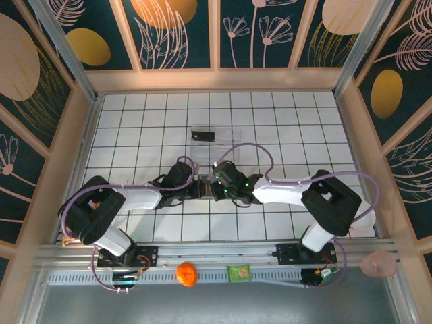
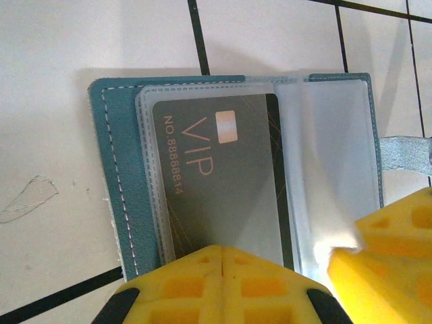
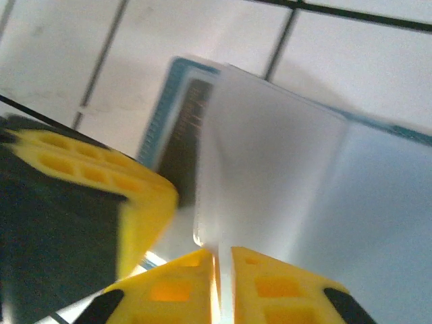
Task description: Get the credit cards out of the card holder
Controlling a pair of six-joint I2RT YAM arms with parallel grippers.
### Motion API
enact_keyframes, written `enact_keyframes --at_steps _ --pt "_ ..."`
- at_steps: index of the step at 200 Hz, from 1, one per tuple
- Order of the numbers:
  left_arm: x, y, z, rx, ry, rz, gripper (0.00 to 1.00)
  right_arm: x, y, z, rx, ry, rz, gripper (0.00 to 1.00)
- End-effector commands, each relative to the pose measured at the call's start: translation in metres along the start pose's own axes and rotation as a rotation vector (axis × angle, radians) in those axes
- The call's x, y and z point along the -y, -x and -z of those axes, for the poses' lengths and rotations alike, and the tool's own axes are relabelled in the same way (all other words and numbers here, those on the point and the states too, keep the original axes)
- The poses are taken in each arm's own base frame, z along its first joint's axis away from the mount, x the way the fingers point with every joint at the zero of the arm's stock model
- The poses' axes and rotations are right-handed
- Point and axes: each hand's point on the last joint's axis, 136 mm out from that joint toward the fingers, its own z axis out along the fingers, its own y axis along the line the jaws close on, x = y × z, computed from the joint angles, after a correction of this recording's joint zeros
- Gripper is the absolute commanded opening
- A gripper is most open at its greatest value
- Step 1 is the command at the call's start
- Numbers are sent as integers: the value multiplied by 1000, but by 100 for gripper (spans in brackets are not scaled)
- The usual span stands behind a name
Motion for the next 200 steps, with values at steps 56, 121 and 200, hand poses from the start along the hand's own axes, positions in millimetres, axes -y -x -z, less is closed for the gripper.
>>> enact_keyframes --at_steps 56,121,200 --pt "0 -3 5 -36 29 -28 0 48 16 50 190 -185 -156 44" --pt "47 15 6 -23 -50 -89 21 33 41 76 275 -31 -147 27" --pt "-8 16 13 63 165 -112 19 -15 33 38 -8 249 -158 29"
